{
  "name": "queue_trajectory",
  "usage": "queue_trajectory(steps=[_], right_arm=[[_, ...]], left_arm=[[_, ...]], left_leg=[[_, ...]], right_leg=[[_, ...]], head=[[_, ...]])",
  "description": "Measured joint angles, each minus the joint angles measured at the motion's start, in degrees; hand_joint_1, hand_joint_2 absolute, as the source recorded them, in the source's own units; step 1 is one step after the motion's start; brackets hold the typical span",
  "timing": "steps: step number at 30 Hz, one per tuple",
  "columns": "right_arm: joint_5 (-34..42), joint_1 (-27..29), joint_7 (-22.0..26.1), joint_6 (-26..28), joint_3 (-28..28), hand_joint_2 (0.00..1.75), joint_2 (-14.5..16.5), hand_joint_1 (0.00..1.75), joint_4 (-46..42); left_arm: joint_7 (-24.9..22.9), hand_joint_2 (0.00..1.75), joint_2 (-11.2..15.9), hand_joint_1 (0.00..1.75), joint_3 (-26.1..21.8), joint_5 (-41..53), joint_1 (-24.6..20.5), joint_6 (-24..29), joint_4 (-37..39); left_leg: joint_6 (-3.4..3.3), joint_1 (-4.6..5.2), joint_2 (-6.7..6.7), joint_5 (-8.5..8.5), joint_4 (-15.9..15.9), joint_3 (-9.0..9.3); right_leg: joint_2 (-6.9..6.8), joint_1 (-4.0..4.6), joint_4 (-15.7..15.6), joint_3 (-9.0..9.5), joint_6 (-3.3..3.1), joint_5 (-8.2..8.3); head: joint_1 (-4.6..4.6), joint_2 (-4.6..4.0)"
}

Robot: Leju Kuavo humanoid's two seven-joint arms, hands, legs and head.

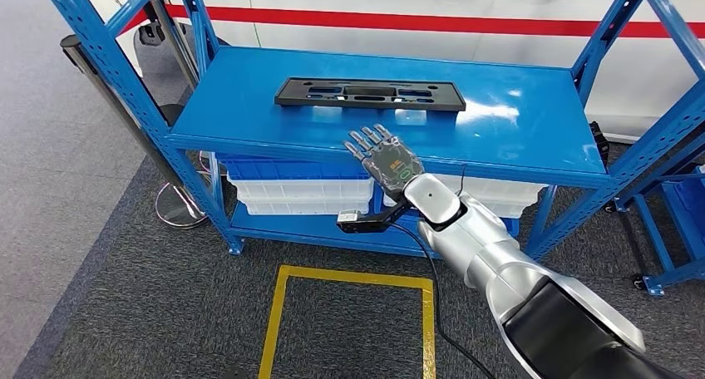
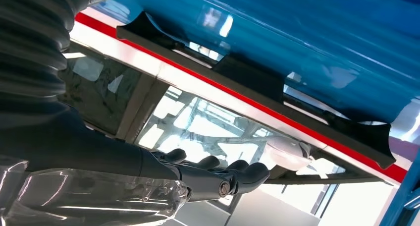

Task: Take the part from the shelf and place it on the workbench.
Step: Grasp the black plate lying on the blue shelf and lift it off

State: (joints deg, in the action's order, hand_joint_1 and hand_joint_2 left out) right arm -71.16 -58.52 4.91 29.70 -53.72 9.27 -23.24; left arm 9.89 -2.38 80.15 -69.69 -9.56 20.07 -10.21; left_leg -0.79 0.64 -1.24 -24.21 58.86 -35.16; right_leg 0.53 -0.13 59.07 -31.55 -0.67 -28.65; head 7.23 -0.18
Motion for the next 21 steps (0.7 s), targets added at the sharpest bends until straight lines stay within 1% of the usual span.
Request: queue_trajectory(steps=[2, 4, 6, 7, 8, 9, 10, 11, 12, 13, 14, 15, 16, 17, 18, 19, 20, 21], right_arm=[[0.0, 0.1, -0.1, 0.0, 0.0, 1.75, 0.0, 0.00, 0.1], [0.0, 0.2, -0.1, 0.0, 0.0, 1.75, 0.0, 0.00, 0.2], [0.0, 0.3, -0.1, 0.0, 0.0, 1.75, 0.0, 0.00, 0.2], [0.1, 0.2, -0.1, 0.0, 0.0, 1.75, 0.0, 0.00, 0.2], [0.0, 0.1, -0.1, 0.0, 0.0, 1.75, 0.0, 0.00, 0.2], [0.0, 0.0, -0.1, 0.0, 0.0, 1.75, 0.0, 0.00, 0.2], [-0.1, -0.1, -0.1, 0.0, 0.0, 1.75, 0.0, 0.00, 0.2], [-0.2, 0.1, -0.1, 0.0, 0.0, 1.75, -0.1, 0.00, 0.2], [-0.4, 0.4, -0.2, 0.0, 0.0, 1.75, -0.1, 0.00, 0.2], [-0.6, 0.5, -0.2, 0.0, 0.0, 1.75, -0.1, 0.00, 0.2], [-0.8, 0.5, -0.3, 0.1, 0.0, 1.75, -0.1, 0.00, 0.2], [-0.9, 0.4, -0.4, 0.1, 0.0, 1.75, -0.1, 0.00, 0.2], [-0.9, 0.2, -0.4, 0.0, 0.0, 1.75, -0.2, 0.00, 0.2], [-0.9, 0.0, -0.2, -0.1, 0.0, 1.75, -0.3, 0.00, 0.2], [-0.8, -0.2, 0.1, -0.2, 0.0, 1.75, -0.2, 0.00, 0.2], [-0.8, -0.3, 0.4, -0.4, 0.0, 1.75, -0.2, 0.00, 0.2], [-0.8, -0.5, 0.7, -0.6, 0.1, 1.75, -0.1, 0.00, 0.1], [-0.8, -0.7, 1.0, -0.8, 0.1, 1.75, 0.1, 0.00, -0.1]], left_arm=[[0.4, 0.00, 0.1, 0.00, -0.1, -0.1, 0.0, -0.1, 0.0], [0.9, 0.00, 0.4, 0.00, -0.3, -0.2, 0.0, -0.2, 0.0], [1.2, 0.00, 0.5, 0.00, -0.4, -0.3, 0.1, -0.4, 0.0], [1.3, 0.00, 0.5, 0.00, -0.4, -0.3, 0.1, -0.6, 0.0], [1.3, 0.00, 0.5, 0.00, -0.4, -0.3, 0.1, -0.7, 0.0], [1.3, 0.00, 0.5, 0.00, -0.4, -0.3, 0.2, -0.8, 0.0], [1.3, 0.00, 0.5, 0.00, -0.5, -0.3, 0.2, -0.9, 0.0], [1.3, 0.00, 0.5, 0.00, -0.5, -0.2, 0.2, -0.9, 0.0], [1.3, 0.00, 0.5, 0.00, -0.5, 0.0, 0.3, -0.9, 0.0], [1.2, 0.00, 0.5, 0.00, -0.5, 0.1, 0.5, -0.9, 0.0], [1.1, 0.00, 0.4, 0.00, -0.5, 0.1, 0.6, -0.9, 0.0], [1.0, 0.00, 0.4, 0.00, -0.5, 0.2, 0.7, -0.9, 0.0], [1.0, 0.00, 0.5, 0.00, -0.5, 0.2, 0.7, -1.0, 0.1], [0.9, 0.00, 0.5, 0.00, -0.5, 0.2, 0.7, -1.0, 0.1], [0.9, 0.00, 0.5, 0.00, -0.5, 0.2, 0.6, -1.0, 0.2], [0.9, 0.00, 0.5, 0.00, -0.5, 0.2, 0.5, -1.0, 0.2], [0.8, 0.00, 0.5, 0.00, -0.5, 0.2, 0.4, -1.0, 0.2], [0.9, 0.00, 0.5, 0.00, -0.5, 0.1, 0.4, -1.0, 0.2]], left_leg=[[-0.11, 0.10, -0.01, -0.08, 0.1, -0.02], [-0.67, 0.28, -0.02, -0.33, -0.4, 0.10], [-1.47, 0.11, -0.07, -0.65, -1.9, 1.40], [-1.70, -0.09, -0.04, -0.76, -2.6, 2.24], [-1.87, -0.30, -0.01, -0.85, -3.1, 3.06], [-1.87, -0.45, 0.08, -0.95, -3.3, 3.50], [-1.81, -0.60, 0.15, -1.13, -3.3, 3.80], [-1.63, -0.78, 0.16, -1.42, -3.3, 4.10], [-1.35, -1.00, 0.13, -1.78, -3.2, 4.52], [-0.94, -1.31, 0.06, -2.27, -3.2, 5.07], [-0.44, -1.68, -0.03, -2.88, -3.0, 5.76], [0.16, -2.03, -0.09, -3.66, -2.8, 6.48], [0.82, -2.28, -0.11, -4.53, -2.4, 7.10], [1.43, -2.43, -0.10, -5.27, -2.1, 7.45], [2.03, -2.48, -0.03, -5.90, -2.0, 7.71], [2.55, -2.51, 0.05, -6.15, -2.0, 7.95], [2.98, -2.56, 0.09, -6.15, -2.1, 8.19], [3.30, -2.60, 0.23, -5.87, -1.4, 8.15]], right_leg=[[0.01, -0.07, -0.1, 0.02, 0.07, 0.04], [-0.02, -0.18, 0.0, 0.18, 0.38, 0.64], [-0.07, -0.17, 1.0, 0.22, 0.92, 1.43], [-0.11, -0.16, 2.2, -0.32, 1.20, 1.24], [-0.10, -0.20, 4.0, -1.42, 1.43, 0.31], [-0.10, -0.35, 6.5, -3.14, 1.70, -1.04], [-0.11, -0.53, 9.5, -5.31, 1.94, -2.41], [-0.12, -0.82, 12.4, -7.64, 2.22, -3.30], [-0.15, -1.16, 14.1, -9.36, 2.59, -3.24], [-0.19, -1.54, 13.9, -10.25, 2.97, -2.02], [-0.24, -1.94, 11.9, -10.24, 3.41, 0.09], [-0.35, -2.37, 8.2, -9.33, 3.99, 3.06], [-0.39, -2.59, 4.8, -8.46, 4.45, 5.23], [-0.41, -2.62, 2.2, -7.81, 4.23, 6.22], [-0.38, -2.51, 0.8, -7.51, 3.74, 6.67], [-0.30, -2.22, 0.7, -7.47, 2.83, 5.87], [-0.25, -2.08, 0.6, -7.16, 1.75, 5.28], [-0.17, -2.04, 0.5, -6.60, 1.12, 4.94]], head=[[0.00, 0.00], [0.01, 0.00], [0.00, 0.00], [0.00, -0.01], [-0.01, -0.01], [-0.02, -0.02], [-0.02, -0.02], [-0.02, -0.02], [-0.02, -0.01], [-0.02, -0.01], [-0.02, -0.01], [-0.03, -0.01], [-0.03, -0.01], [-0.03, -0.01], [-0.02, 0.00], [-0.01, 0.00], [-0.01, -0.01], [0.02, -0.01]])
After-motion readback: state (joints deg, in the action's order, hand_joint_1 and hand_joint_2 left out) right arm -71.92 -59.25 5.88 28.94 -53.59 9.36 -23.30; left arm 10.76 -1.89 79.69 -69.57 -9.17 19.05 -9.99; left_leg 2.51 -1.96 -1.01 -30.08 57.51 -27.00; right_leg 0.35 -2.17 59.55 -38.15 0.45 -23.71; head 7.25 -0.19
